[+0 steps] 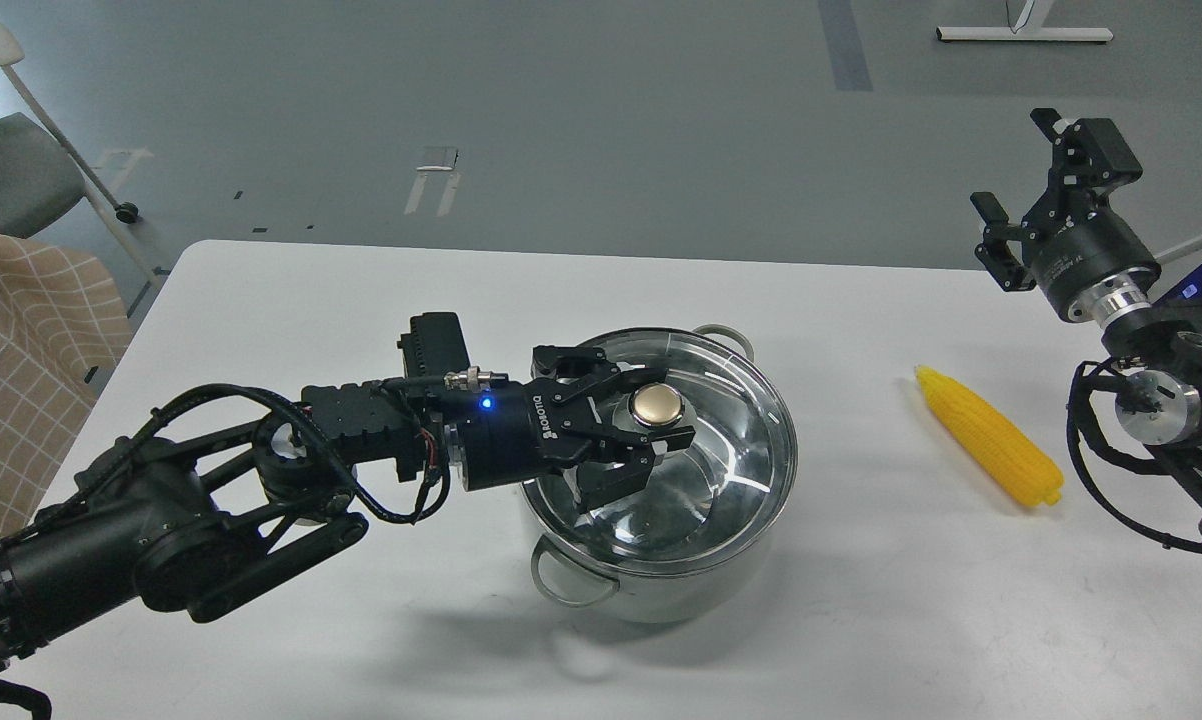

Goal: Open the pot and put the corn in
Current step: 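Close the left gripper on the lid knob, then lift the glass lid off the pot and carry it away from the pot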

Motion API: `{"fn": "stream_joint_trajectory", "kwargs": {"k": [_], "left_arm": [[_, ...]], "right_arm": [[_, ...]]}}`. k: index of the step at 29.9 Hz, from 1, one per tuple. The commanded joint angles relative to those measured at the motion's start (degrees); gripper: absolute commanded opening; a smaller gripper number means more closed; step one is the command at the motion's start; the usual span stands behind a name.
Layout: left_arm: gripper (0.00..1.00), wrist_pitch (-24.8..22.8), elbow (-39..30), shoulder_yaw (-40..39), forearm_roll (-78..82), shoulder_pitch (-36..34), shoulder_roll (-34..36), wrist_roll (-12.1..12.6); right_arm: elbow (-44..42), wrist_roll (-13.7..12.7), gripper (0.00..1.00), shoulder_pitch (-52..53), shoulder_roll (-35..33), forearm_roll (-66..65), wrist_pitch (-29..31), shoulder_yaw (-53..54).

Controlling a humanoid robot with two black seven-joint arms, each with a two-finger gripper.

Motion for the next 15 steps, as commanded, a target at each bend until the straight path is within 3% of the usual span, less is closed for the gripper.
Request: {"fn": "stream_joint_trajectory", "kwargs": {"k": [1, 3, 12, 15], "left_arm": [[0.07, -0.1, 0.0, -0.1, 0.0, 0.1, 0.1, 0.1], [0.00, 0.0, 0.0, -0.2, 0.0, 0.1, 0.1, 0.1], [0.00, -0.4, -2.8, -4.4, 0.0, -4.5, 1.7, -0.6], [0.00, -0.5, -3.5, -5.1, 0.0, -8.5, 6.1, -0.6]], "right_arm": [[0.0, 0.0, 1.00, 0.0, 0.2, 0.0, 0.0, 0.0], [0.0, 0.0, 1.00, 0.0, 0.2, 0.0, 0.0, 0.0], [0.0, 0.0, 1.00, 0.0, -0.1, 0.0, 0.0, 0.1], [0.0, 0.0, 1.00, 0.0, -0.2, 0.0, -0.1, 0.0]]}}
